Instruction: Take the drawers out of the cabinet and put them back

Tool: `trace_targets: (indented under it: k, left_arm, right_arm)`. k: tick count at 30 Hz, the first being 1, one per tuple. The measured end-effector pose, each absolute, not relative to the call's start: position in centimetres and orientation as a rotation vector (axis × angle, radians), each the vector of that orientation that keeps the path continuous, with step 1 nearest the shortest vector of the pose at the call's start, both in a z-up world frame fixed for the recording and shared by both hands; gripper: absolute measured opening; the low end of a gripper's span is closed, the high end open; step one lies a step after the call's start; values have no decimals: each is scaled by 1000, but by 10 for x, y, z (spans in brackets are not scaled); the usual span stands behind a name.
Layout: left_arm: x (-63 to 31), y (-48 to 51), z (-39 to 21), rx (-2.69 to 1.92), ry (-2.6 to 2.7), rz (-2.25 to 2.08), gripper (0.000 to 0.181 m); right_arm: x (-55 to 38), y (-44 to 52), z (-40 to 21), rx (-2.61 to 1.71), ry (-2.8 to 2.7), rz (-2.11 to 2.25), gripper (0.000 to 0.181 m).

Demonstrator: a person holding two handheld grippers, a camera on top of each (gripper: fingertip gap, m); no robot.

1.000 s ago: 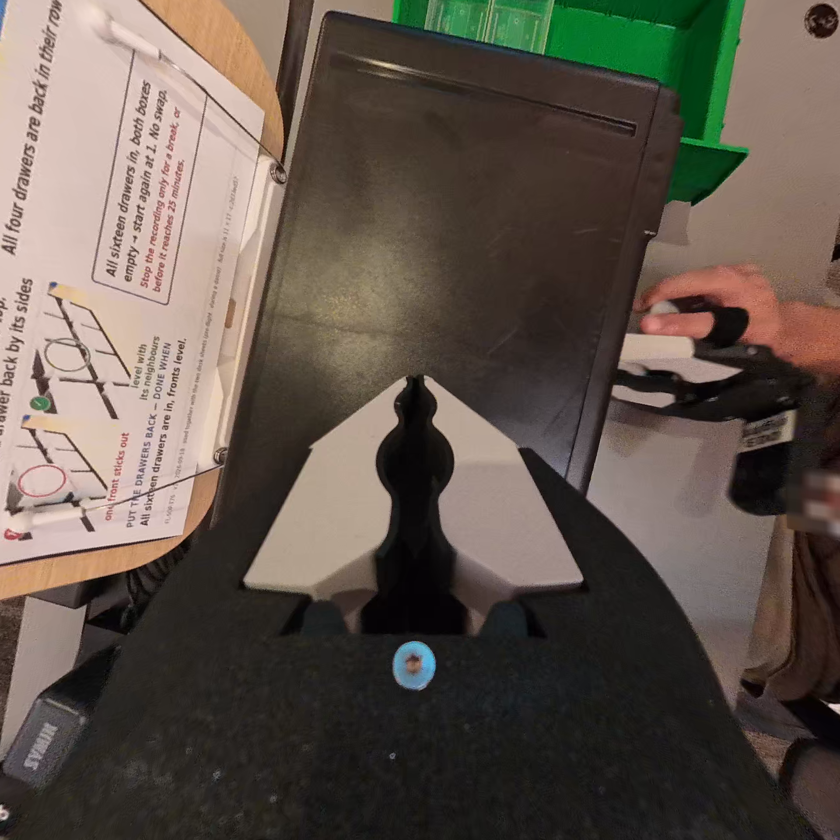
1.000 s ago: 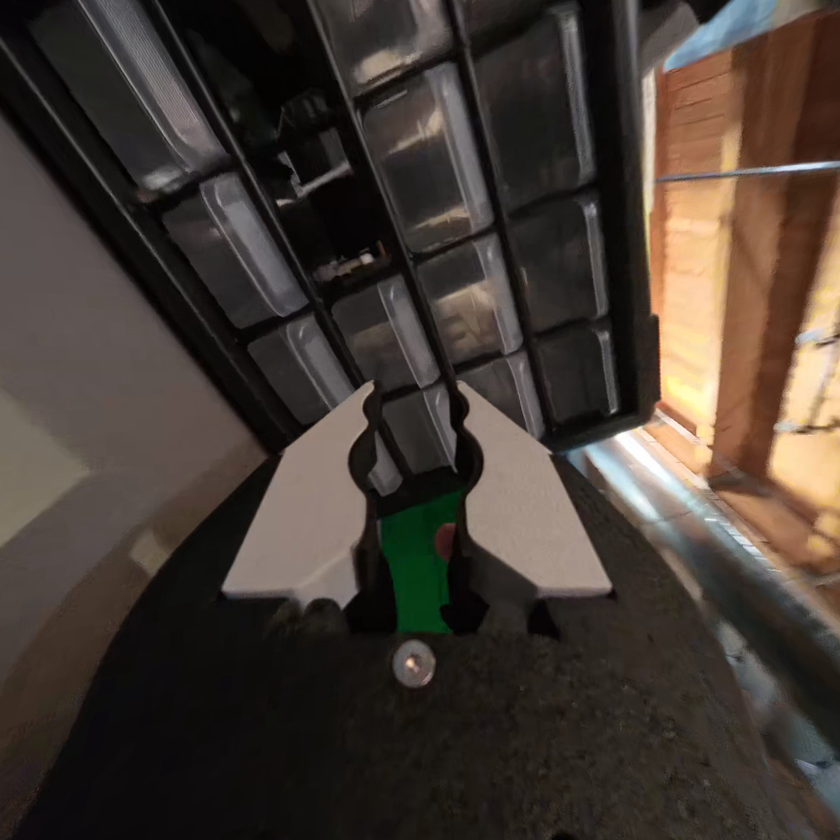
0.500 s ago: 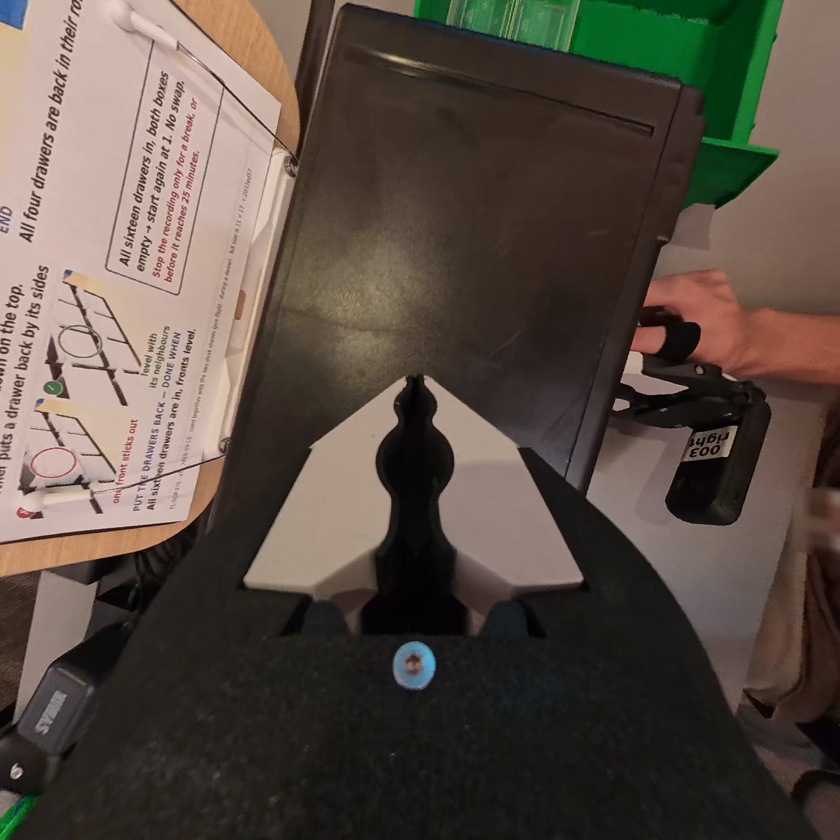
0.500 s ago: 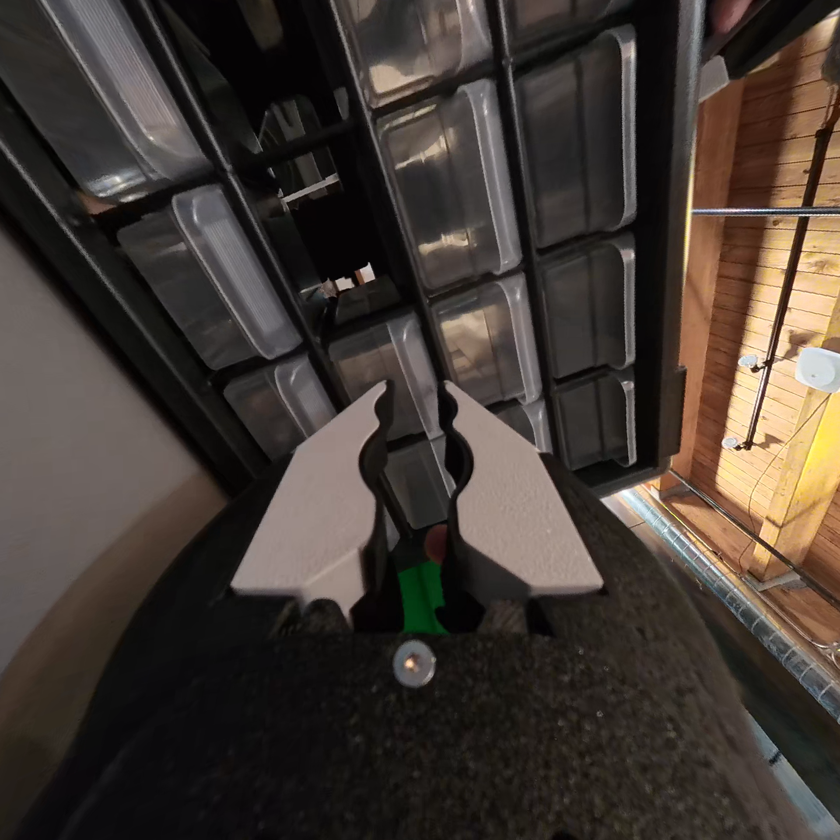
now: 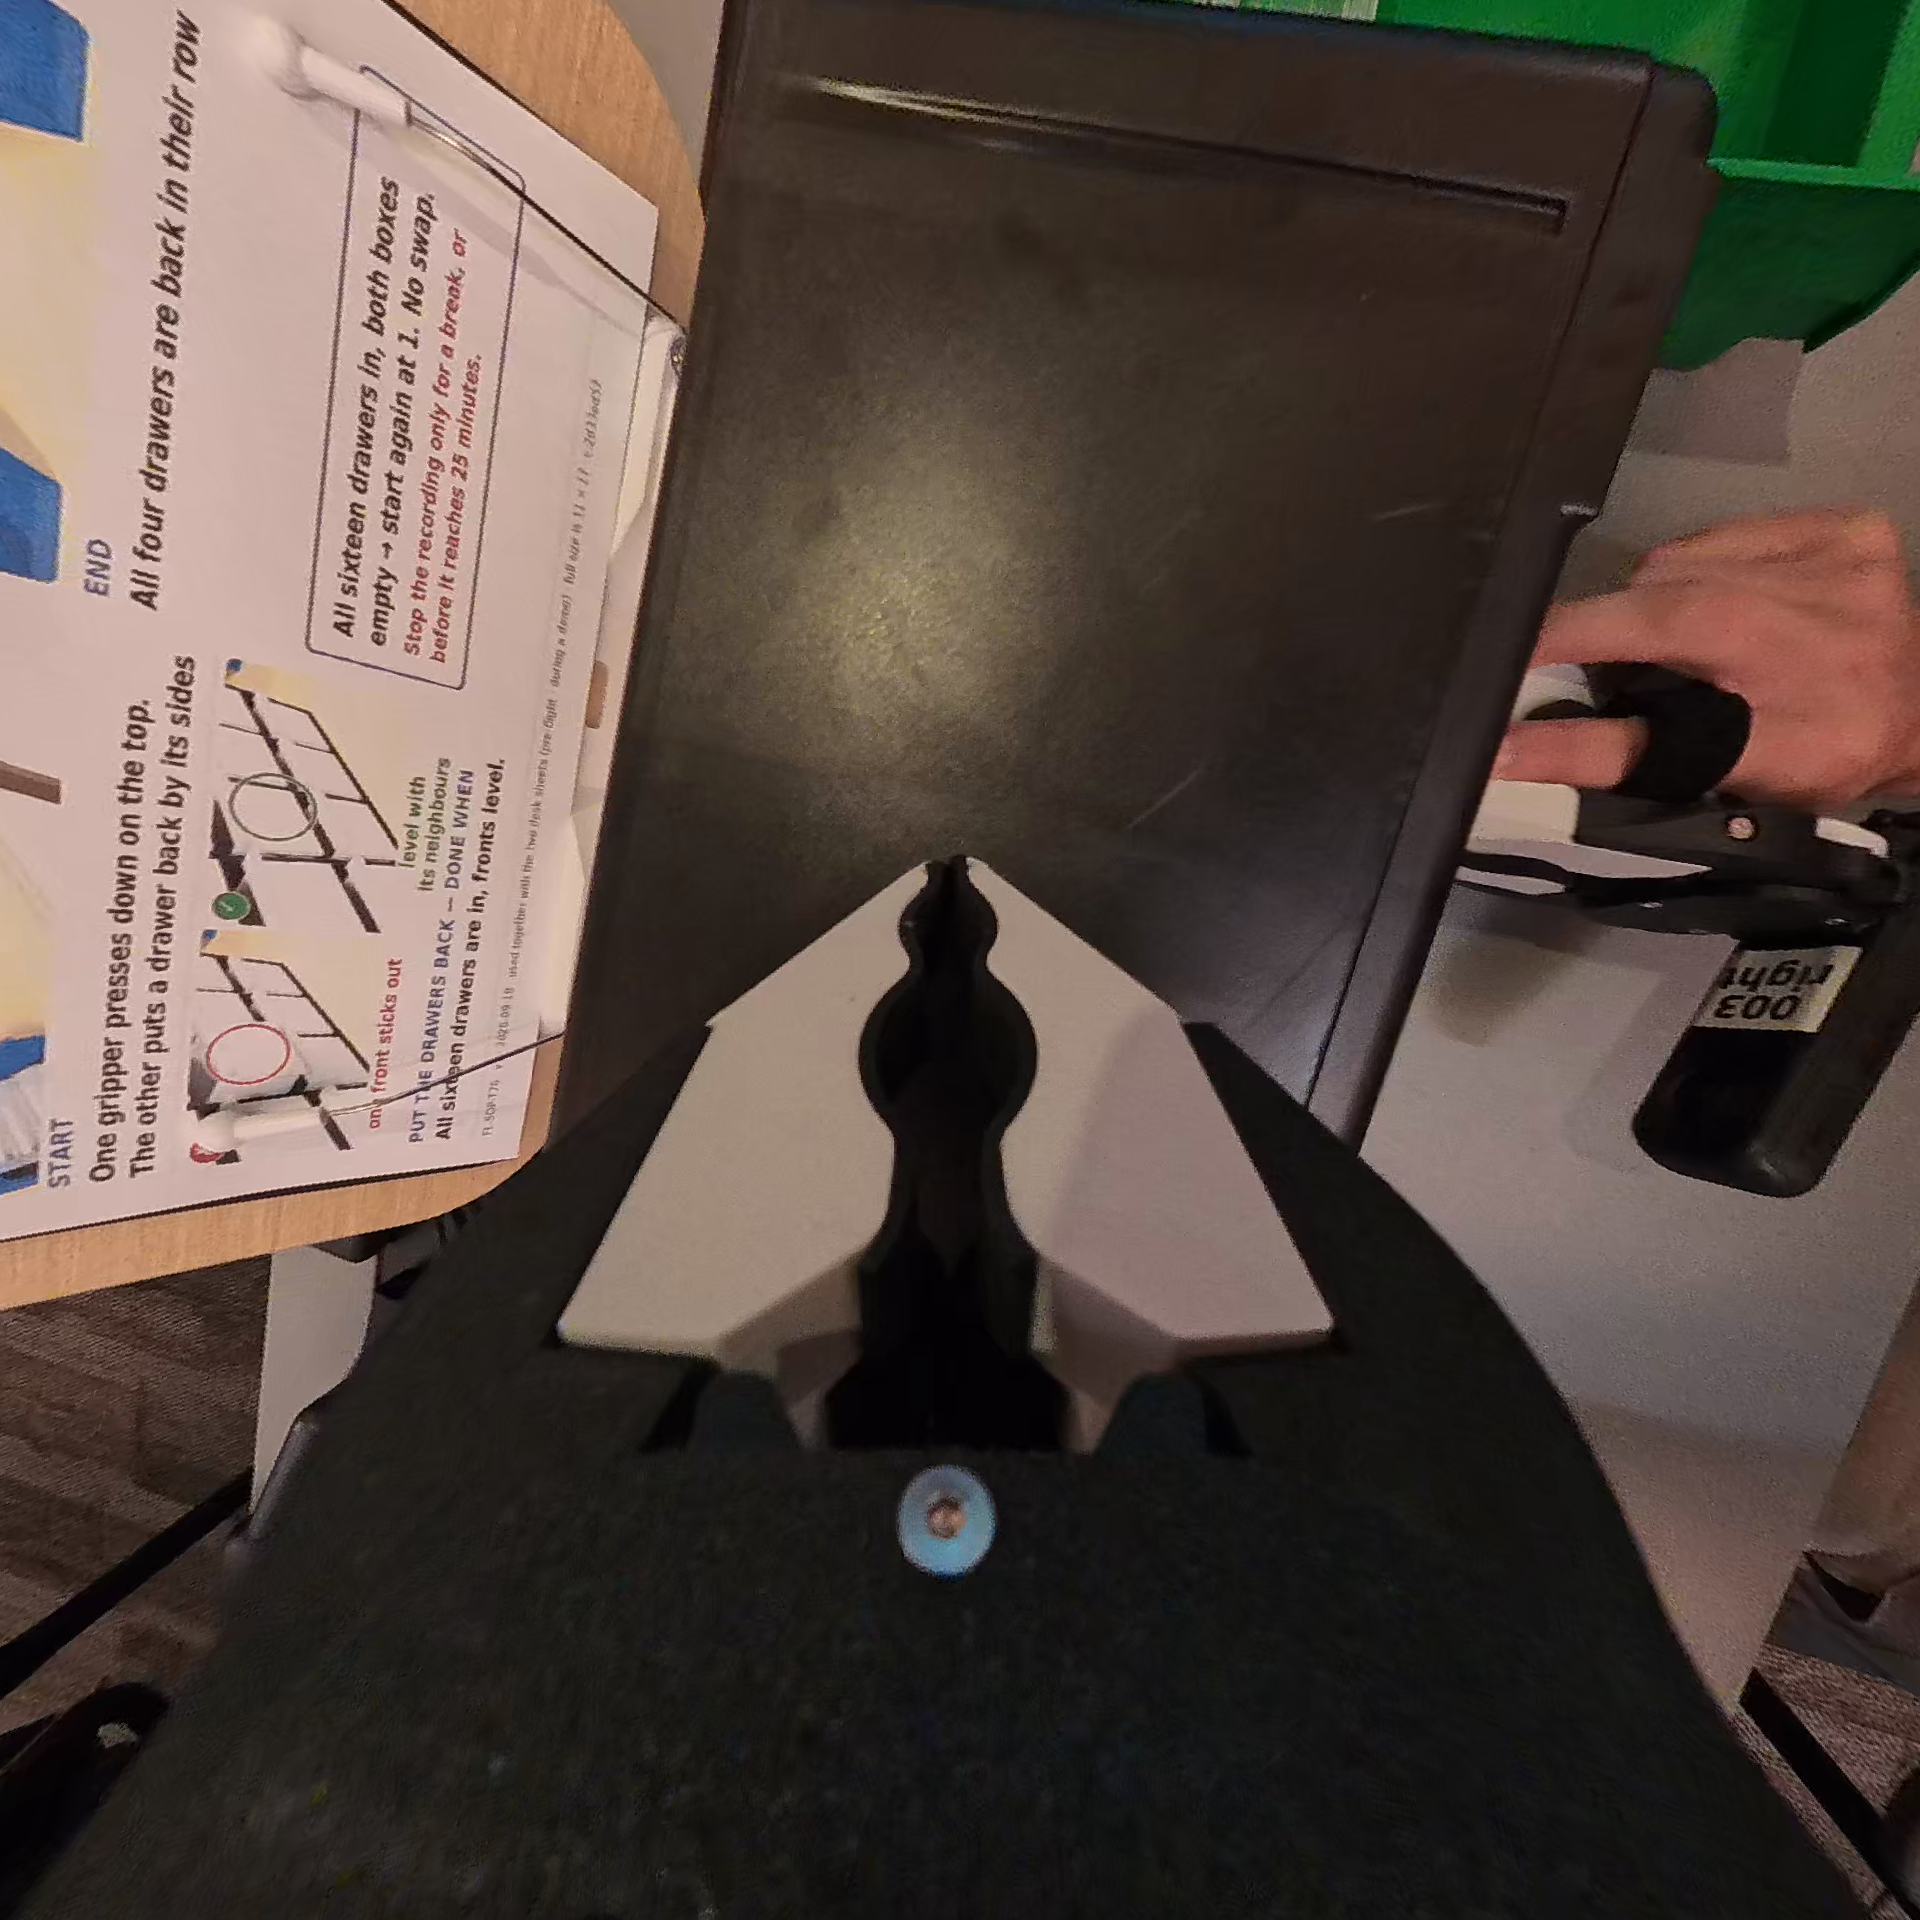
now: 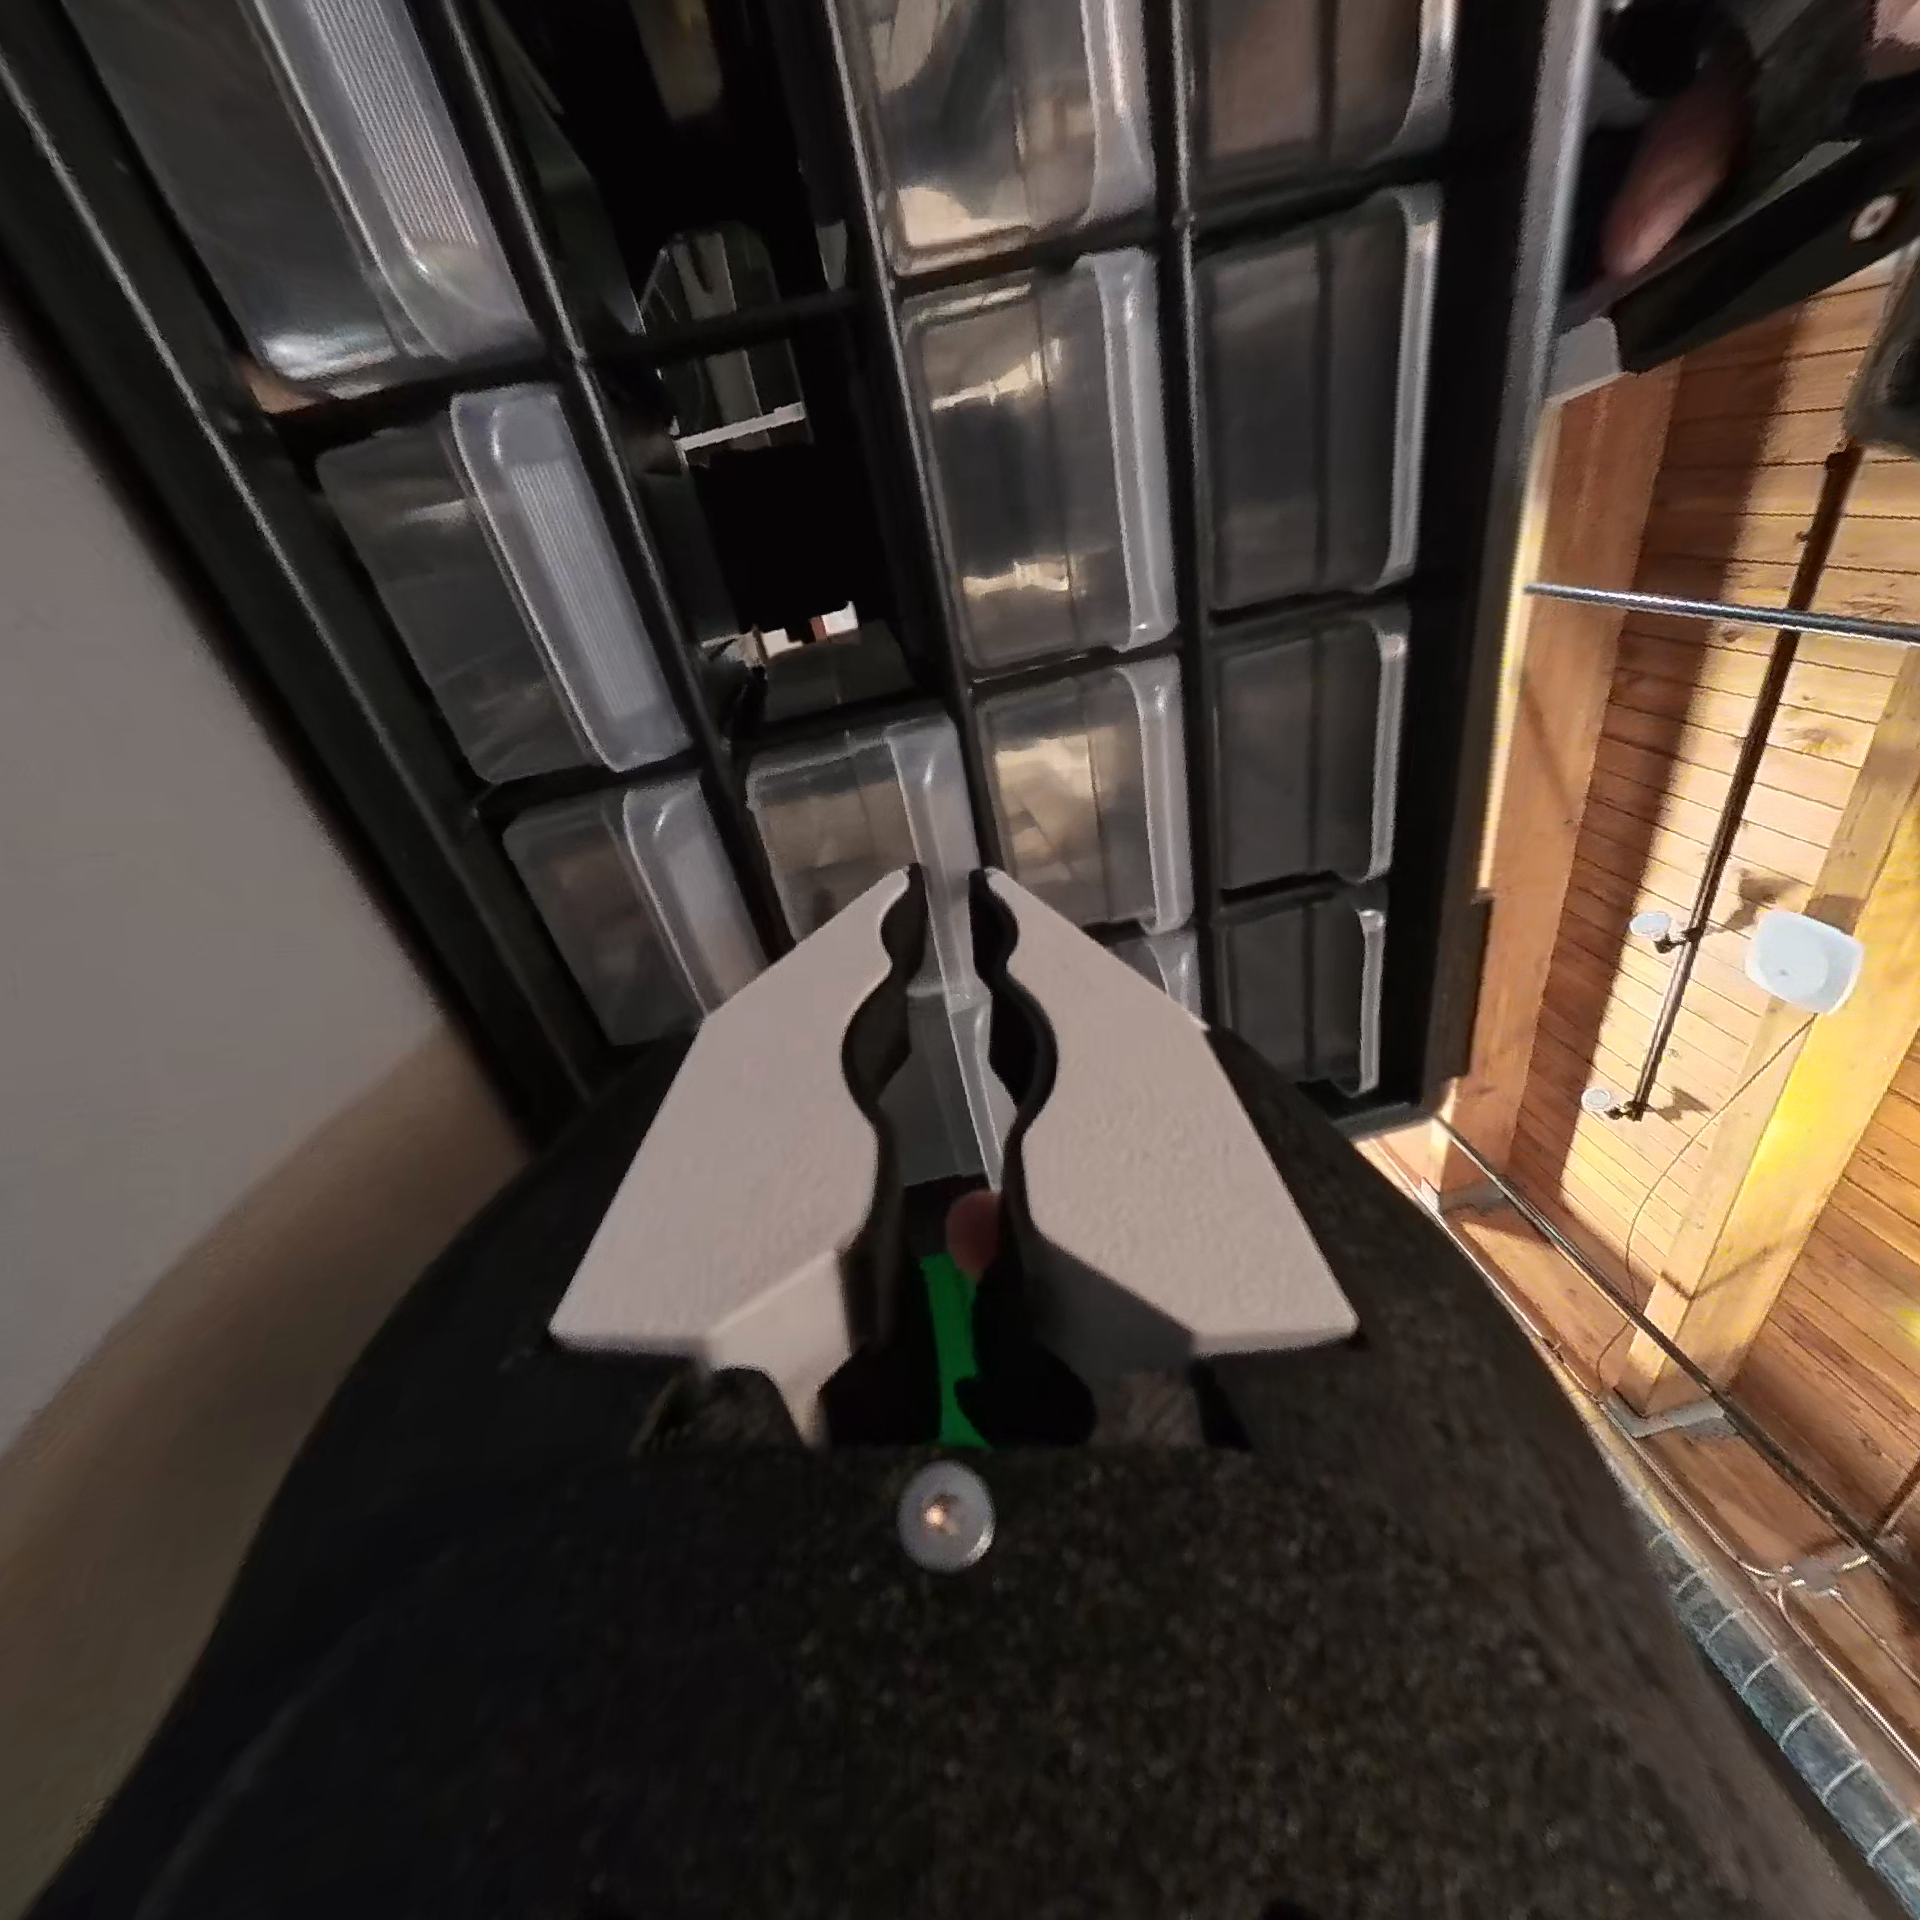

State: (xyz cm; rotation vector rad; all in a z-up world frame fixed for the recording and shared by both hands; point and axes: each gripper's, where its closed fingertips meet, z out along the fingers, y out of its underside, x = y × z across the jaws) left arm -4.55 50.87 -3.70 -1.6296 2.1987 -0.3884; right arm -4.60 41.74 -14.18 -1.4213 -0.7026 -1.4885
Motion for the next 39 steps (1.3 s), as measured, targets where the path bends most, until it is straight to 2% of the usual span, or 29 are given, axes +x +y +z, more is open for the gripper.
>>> trace_targets:
  k: [28,39]
  left_arm:
    - [-43,513,-37,-1543,2166,-37,0]
    - [-43,512,-37,-1630,2130,-172,0]
  right_arm:
    - [-86,323,-134,-1268,-640,-1585,5]
    - [-91,298,-125,-1258,-590,-1578,3]
